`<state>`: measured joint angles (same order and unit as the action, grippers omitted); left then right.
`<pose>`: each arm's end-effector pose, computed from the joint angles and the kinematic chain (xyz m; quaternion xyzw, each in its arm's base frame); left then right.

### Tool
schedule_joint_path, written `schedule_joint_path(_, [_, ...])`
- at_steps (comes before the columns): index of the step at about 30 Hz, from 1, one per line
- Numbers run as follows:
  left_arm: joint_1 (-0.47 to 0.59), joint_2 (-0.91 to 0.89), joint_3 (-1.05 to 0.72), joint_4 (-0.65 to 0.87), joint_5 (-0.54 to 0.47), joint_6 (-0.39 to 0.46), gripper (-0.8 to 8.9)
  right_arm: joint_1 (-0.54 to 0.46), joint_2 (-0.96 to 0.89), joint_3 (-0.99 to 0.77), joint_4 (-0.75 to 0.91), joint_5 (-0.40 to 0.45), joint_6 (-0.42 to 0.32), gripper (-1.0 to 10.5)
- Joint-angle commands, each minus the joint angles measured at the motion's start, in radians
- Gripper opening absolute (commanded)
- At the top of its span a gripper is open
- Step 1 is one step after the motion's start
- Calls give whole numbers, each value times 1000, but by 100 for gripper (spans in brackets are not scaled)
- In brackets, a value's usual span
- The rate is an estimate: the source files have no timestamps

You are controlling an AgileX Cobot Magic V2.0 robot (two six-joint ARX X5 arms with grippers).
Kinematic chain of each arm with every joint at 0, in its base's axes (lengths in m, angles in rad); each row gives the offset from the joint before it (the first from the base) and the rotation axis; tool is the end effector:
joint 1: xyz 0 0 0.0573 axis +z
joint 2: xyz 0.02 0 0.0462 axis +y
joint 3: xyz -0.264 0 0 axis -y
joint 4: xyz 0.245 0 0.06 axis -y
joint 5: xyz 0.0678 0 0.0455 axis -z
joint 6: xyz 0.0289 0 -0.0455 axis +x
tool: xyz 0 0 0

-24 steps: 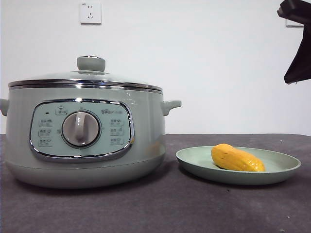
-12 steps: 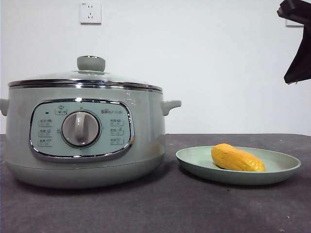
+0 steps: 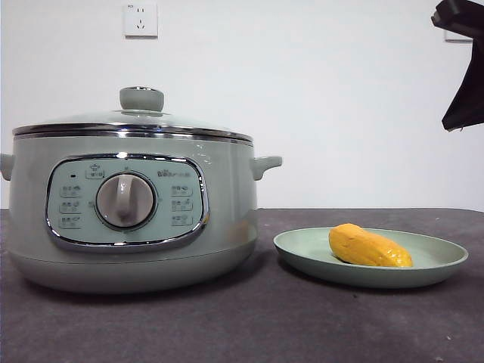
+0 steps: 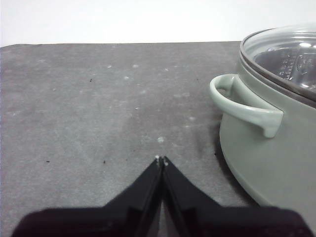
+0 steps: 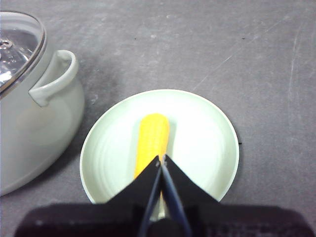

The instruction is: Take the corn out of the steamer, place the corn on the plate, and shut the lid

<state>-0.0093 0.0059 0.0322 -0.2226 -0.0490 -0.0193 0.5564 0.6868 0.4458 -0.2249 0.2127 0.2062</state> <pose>0.0942 0.0005 0.1526 -0.0067 0.0978 0.0207 0.9950 0.1339 0.0761 0.2275 0.0125 0.2300 0.1435 0.9625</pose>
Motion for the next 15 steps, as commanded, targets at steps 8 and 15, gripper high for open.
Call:
schedule_joint_path(8, [4, -4, -12, -3, 1, -7, -3, 0, -1, -9, 6, 3, 9, 3])
schedule_joint_path(15, [4, -4, -12, -3, 2, -7, -3, -29, -93, -16, -31, -2, -119, 3])
